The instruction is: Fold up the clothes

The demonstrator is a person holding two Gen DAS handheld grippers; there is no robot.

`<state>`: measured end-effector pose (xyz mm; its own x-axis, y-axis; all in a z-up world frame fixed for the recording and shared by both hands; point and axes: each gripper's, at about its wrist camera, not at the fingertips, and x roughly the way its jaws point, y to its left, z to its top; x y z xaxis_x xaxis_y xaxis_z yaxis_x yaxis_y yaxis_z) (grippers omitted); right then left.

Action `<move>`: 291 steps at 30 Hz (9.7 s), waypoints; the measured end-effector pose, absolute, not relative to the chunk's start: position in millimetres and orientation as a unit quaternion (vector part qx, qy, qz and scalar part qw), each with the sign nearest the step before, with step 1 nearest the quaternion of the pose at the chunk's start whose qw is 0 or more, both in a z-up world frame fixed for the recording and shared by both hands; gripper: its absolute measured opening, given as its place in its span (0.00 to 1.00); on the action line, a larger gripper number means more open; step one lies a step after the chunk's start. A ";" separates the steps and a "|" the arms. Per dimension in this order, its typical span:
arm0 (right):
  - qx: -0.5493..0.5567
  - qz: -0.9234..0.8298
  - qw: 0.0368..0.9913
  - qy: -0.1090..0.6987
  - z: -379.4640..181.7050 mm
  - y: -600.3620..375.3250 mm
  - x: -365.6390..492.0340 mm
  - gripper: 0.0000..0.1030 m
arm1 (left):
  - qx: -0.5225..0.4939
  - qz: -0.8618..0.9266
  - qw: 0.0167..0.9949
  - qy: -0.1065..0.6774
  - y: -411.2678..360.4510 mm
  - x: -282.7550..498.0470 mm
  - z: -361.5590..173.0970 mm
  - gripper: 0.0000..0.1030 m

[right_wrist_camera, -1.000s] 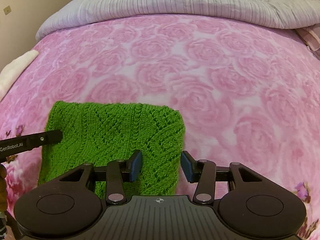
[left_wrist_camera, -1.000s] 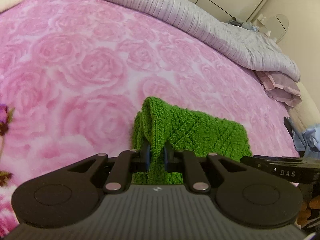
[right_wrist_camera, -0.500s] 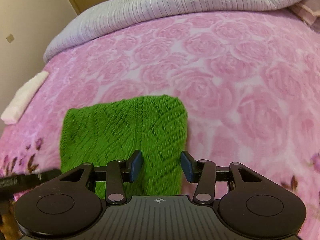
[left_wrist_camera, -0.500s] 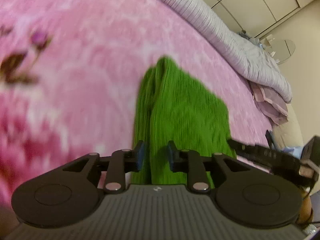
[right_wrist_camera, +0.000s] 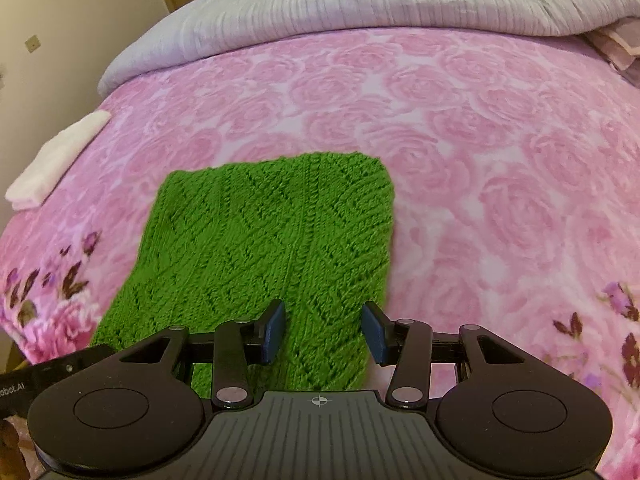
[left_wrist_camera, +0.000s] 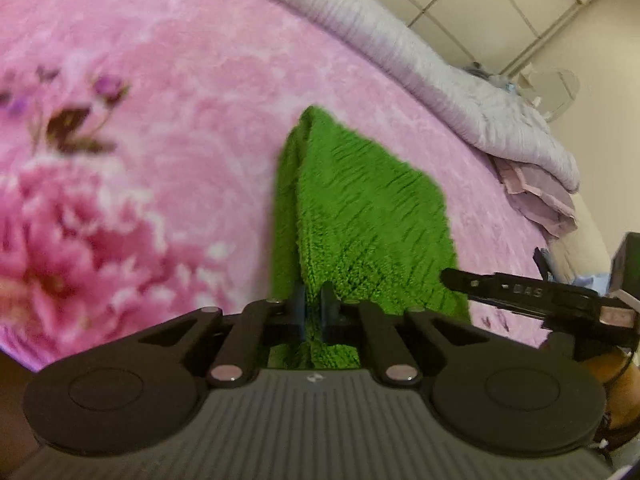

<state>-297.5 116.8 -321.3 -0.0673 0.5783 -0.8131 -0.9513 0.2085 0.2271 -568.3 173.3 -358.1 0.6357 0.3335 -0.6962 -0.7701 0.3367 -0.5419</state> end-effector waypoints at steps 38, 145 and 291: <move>-0.233 0.615 0.628 0.416 -336.0 46.8 -334.3 0.45 | -0.473 0.371 0.760 0.249 107.2 -579.7 -387.7 0.05; -0.154 0.647 0.639 0.387 -364.3 188.9 -212.3 0.33 | -0.289 0.406 0.808 0.313 308.0 -451.2 -359.2 0.16; 0.067 0.662 0.339 0.666 -189.3 322.6 -339.4 0.30 | -0.549 0.444 0.703 0.083 340.3 -715.2 -128.1 0.14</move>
